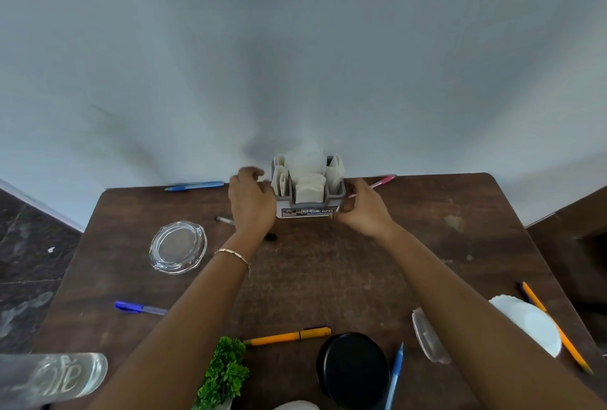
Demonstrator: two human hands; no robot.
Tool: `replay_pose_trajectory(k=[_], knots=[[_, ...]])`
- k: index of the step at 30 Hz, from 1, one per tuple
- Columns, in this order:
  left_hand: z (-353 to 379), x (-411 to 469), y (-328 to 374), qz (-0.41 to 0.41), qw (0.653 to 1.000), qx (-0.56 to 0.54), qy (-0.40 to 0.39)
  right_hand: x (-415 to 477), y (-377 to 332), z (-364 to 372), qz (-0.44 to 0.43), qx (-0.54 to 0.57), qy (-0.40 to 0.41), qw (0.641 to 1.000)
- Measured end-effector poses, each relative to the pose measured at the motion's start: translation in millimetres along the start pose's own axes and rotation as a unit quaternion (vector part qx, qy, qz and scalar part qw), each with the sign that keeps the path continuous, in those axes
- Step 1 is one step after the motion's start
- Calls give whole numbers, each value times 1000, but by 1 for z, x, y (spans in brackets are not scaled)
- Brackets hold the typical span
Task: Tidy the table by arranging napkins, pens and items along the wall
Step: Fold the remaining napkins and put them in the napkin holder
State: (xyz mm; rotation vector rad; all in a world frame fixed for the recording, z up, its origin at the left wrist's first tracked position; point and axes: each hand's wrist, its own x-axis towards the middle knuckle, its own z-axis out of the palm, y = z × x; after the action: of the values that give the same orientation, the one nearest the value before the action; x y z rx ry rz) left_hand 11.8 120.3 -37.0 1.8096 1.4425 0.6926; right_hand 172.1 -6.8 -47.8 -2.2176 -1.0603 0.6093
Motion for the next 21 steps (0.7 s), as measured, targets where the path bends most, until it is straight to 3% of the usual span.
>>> replay_pose_trajectory(k=[3,7,12,15,21], knots=[[6,-4,-12,-123,989,-50,-70,-2,-2,8,20,40,25,999],[7,-7,-9,-183,959,-182,-118,1,-4,13,35,52,52,997],[6,-9,0,-203,938,-261,-109,3,-6,8,30,39,30,998],[5,-14,-2,-212,932,-272,-111,9,4,-7,44,-47,-18,998],[10,-39,-22,-200,950,-238,-43,16,32,-40,79,-200,39,976]])
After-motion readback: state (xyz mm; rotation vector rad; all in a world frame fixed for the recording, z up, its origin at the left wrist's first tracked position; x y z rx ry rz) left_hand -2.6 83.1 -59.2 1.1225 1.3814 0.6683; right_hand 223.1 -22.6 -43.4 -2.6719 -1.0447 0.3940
